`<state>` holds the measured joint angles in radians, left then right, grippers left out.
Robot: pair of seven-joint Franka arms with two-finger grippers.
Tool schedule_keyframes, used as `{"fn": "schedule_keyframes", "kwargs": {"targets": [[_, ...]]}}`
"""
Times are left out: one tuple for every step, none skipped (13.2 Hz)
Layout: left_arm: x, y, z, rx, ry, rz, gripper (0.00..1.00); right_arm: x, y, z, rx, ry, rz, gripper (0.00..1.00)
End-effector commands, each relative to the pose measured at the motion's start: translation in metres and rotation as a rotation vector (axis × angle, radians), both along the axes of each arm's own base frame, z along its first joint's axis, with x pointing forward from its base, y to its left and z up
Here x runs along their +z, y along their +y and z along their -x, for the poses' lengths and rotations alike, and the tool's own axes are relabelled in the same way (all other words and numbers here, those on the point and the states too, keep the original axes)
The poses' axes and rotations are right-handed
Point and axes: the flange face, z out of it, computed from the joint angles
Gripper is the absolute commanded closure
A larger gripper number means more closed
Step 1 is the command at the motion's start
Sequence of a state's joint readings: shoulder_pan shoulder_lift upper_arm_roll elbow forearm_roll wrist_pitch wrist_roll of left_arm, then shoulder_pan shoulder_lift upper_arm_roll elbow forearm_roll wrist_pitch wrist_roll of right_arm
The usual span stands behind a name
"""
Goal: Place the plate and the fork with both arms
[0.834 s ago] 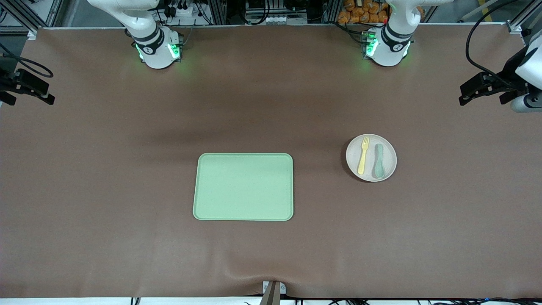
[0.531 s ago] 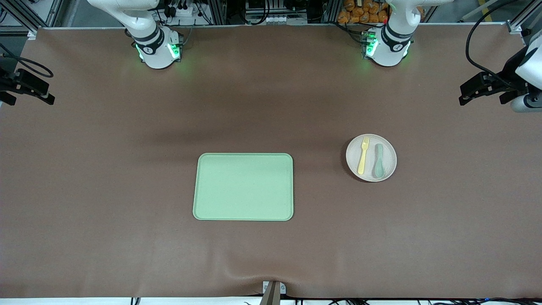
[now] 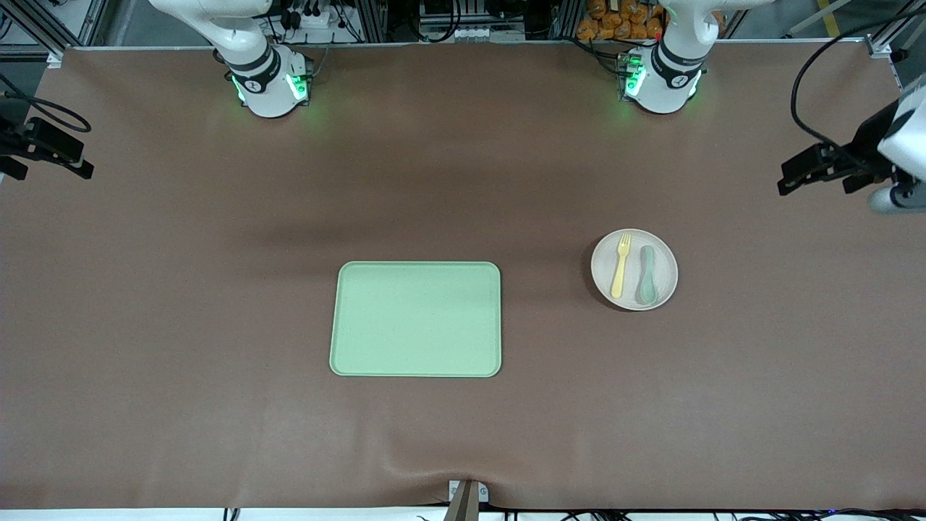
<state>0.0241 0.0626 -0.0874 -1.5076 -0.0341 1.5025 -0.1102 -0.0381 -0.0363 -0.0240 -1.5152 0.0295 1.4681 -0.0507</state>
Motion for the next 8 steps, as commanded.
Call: {"fn": "schedule_keyframes", "kwargs": {"targets": [[-0.044,0.002,-0.008,0.009,0.004,0.018,0.0,0.004,-0.001,0.005,0.008,-0.006,-0.013,0.0],[-0.062,0.001,-0.008,0.011,0.002,0.013,0.0,0.004,-0.001,0.005,0.008,-0.006,-0.013,0.0],[-0.079,-0.002,-0.008,0.005,-0.013,0.007,0.0,0.004,-0.001,0.005,0.008,-0.006,-0.013,0.0],[-0.094,-0.003,-0.008,0.006,-0.027,0.008,0.0,0.006,-0.001,0.005,0.008,-0.011,-0.013,0.0],[-0.108,-0.004,-0.008,0.006,-0.033,0.006,0.0,0.006,-0.001,0.006,0.008,-0.009,-0.013,0.0],[-0.12,-0.004,-0.007,0.007,-0.033,0.007,0.0,0.006,-0.001,0.006,0.008,-0.009,-0.013,0.0],[-0.133,-0.004,-0.006,0.007,-0.03,0.007,0.0,0.006,-0.001,0.005,0.008,-0.011,-0.013,0.0],[-0.145,-0.003,-0.004,0.008,-0.03,0.006,0.0,0.008,-0.001,0.005,0.008,-0.014,-0.013,0.0]]}}
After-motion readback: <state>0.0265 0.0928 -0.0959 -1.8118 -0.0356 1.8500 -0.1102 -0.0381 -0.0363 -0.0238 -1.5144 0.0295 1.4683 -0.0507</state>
